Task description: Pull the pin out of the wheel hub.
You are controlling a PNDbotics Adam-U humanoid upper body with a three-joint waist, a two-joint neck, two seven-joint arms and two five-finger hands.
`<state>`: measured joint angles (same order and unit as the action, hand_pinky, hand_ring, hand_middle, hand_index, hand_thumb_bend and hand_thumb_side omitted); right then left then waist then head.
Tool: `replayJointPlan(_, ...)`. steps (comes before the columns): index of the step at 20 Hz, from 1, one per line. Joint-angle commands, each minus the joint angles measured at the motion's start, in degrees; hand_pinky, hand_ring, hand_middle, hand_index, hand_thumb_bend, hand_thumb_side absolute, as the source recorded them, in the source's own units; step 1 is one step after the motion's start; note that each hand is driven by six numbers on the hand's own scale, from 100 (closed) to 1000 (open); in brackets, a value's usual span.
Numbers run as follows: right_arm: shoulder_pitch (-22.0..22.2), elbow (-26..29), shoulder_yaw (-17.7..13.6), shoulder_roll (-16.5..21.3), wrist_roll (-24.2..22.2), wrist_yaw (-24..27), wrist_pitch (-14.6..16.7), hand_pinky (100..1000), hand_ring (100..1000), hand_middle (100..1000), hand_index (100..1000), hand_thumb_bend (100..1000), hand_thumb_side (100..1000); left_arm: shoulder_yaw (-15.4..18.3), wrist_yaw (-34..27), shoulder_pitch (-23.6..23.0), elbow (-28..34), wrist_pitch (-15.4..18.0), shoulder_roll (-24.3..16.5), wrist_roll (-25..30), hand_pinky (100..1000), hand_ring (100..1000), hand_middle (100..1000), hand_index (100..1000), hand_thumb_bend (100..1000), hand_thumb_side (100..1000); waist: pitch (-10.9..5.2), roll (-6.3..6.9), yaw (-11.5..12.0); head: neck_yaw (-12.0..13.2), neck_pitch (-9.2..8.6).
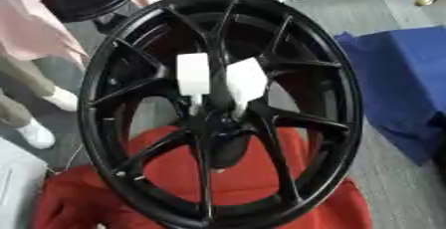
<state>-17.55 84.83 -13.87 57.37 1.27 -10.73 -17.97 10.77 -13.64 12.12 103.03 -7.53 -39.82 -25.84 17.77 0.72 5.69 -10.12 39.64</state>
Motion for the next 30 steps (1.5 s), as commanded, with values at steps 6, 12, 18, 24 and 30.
replayJointPlan(6,7.6,2.6,-9.6,-0.6,4.4,1.0,4.3,961,953,840,828,100,773,0.4,0.1,0.8,0.5,0.1,-2.4,0.3,760,770,713,746,562,788,-2.33,-0.17,1.1,-0.7,-0.51)
replayJointPlan(12,4.6,5.9,-8.0,-0.6,9.0,7.4,2.8,941,867,739,742,100,584,0.1,-0.1,1.2,0.6,0.2,-2.3,0.6,761,769,712,747,561,788,-2.41,-0.24,1.8,-0.9,-0.35)
replayJointPlan(18,3.0,7.7,-6.2,-0.2,10.8,9.7,2.3,953,919,806,801,132,333,-0.1,-0.2,1.4,0.6,0.2,-2.2,0.9,761,769,713,748,561,788,-2.39,-0.23,2.1,-1.1,-0.28)
replayJointPlan(24,0.7,9.1,-4.0,0.3,8.2,4.9,-0.4,970,982,859,801,275,100,-0.2,-0.3,1.6,0.6,0.1,-2.0,1.1,762,770,713,748,560,789,-2.23,-0.36,2.7,-2.1,-0.20)
replayJointPlan(30,0.5,10.4,-5.1,-0.4,12.1,5.7,-0.7,980,967,854,838,100,908,-0.2,-0.2,1.6,0.5,0.2,-2.0,1.2,762,769,712,747,559,789,-2.27,-0.27,2.6,-2.8,-0.66)
